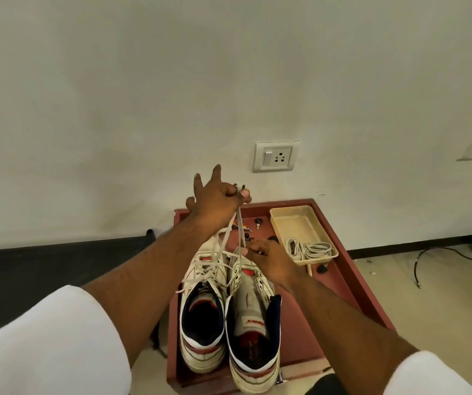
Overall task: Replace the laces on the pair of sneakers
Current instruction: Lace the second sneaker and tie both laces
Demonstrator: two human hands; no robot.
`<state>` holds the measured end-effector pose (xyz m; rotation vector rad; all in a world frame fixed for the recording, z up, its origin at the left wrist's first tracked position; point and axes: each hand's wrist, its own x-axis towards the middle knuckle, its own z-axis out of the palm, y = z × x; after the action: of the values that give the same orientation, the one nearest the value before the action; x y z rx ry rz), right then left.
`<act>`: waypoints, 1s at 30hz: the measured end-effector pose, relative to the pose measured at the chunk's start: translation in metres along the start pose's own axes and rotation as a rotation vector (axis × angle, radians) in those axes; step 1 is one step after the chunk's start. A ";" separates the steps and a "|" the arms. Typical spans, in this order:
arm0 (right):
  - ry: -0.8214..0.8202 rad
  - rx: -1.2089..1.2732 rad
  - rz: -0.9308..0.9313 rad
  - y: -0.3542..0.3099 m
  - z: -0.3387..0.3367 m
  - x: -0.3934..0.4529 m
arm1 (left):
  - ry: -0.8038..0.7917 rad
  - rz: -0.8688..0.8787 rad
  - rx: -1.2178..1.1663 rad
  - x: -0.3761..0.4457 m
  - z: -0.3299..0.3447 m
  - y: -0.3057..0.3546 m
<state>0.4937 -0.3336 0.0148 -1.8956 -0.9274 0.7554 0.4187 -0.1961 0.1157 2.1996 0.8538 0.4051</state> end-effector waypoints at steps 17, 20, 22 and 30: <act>0.040 0.231 0.168 0.011 0.008 0.015 | -0.530 -0.045 0.724 -0.042 0.020 -0.050; 0.042 0.211 0.161 0.013 0.005 0.019 | -0.580 0.157 0.753 -0.074 0.055 -0.052; 0.030 0.176 0.171 0.012 0.003 0.020 | -0.651 0.268 0.858 -0.083 0.074 -0.052; -0.001 0.036 0.160 0.003 -0.004 0.026 | -0.737 0.183 0.774 -0.077 0.103 -0.053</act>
<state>0.5119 -0.3150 0.0107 -1.9546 -0.7643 0.8615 0.3916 -0.2749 0.0048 2.8117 0.4138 -0.7554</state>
